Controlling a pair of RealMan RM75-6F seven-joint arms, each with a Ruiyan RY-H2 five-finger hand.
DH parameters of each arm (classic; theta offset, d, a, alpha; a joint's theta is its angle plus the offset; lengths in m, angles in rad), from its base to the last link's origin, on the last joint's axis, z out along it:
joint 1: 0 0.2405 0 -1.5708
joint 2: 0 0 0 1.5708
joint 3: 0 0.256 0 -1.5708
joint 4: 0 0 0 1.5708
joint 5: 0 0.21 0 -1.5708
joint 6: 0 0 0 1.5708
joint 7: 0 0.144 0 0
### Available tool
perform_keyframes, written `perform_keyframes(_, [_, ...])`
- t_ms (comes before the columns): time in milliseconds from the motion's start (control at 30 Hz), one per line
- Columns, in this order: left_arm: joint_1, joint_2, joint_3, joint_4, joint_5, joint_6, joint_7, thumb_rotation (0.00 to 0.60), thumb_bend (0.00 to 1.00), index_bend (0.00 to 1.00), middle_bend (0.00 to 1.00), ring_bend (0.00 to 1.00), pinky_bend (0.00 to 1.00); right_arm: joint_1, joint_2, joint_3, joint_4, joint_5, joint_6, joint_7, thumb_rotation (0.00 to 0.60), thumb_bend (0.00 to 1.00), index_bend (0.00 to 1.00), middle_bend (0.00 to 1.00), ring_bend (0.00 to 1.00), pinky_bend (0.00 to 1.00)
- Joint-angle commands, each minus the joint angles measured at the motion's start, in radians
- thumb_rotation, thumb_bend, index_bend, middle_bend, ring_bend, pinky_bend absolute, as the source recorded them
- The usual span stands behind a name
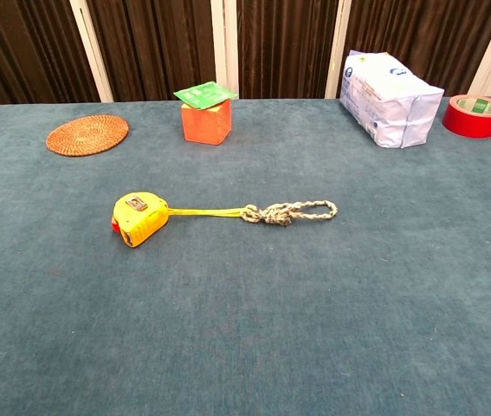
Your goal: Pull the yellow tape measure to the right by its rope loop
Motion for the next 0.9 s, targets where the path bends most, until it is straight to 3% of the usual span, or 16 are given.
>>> perform_keyframes(33, [0.000, 0.001, 0.000, 0.000, 0.002, 0.003, -0.002, 0.600, 0.00, 0.00, 0.00, 0.00, 0.00, 0.015, 0.000, 0.006, -0.011, -0.008, -0.011, 0.008, 0.600, 0.30, 0.00, 0.00, 0.00, 0.00])
perform_keyframes(100, [0.001, 0.001, 0.000, -0.001, 0.005, 0.005, -0.005, 0.600, 0.00, 0.00, 0.00, 0.00, 0.00, 0.032, 0.001, 0.014, -0.026, -0.007, -0.032, 0.009, 0.600, 0.30, 0.03, 0.00, 0.00, 0.00])
perform_keyframes(267, [-0.001, 0.002, 0.000, -0.002, 0.003, 0.000, -0.011, 0.600, 0.00, 0.00, 0.00, 0.00, 0.00, 0.102, -0.014, 0.049, -0.084, 0.013, -0.119, -0.005, 0.600, 0.30, 0.24, 0.00, 0.00, 0.00])
perform_keyframes(400, [-0.002, 0.003, -0.001, -0.004, 0.002, -0.001, -0.015, 0.600, 0.00, 0.00, 0.00, 0.00, 0.00, 0.175, -0.048, 0.087, -0.122, 0.039, -0.208, -0.058, 0.600, 0.31, 0.34, 0.02, 0.00, 0.00])
perform_keyframes(667, [-0.003, 0.008, -0.002, -0.006, 0.000, 0.000, -0.034, 0.600, 0.00, 0.00, 0.00, 0.00, 0.00, 0.340, -0.176, 0.195, -0.152, 0.182, -0.392, -0.218, 0.600, 0.33, 0.42, 0.07, 0.00, 0.00])
perform_keyframes(900, [-0.007, 0.007, -0.005, 0.006, 0.003, -0.001, -0.037, 0.600, 0.00, 0.00, 0.00, 0.00, 0.00, 0.469, -0.346, 0.263, -0.026, 0.378, -0.514, -0.341, 0.600, 0.35, 0.46, 0.09, 0.00, 0.00])
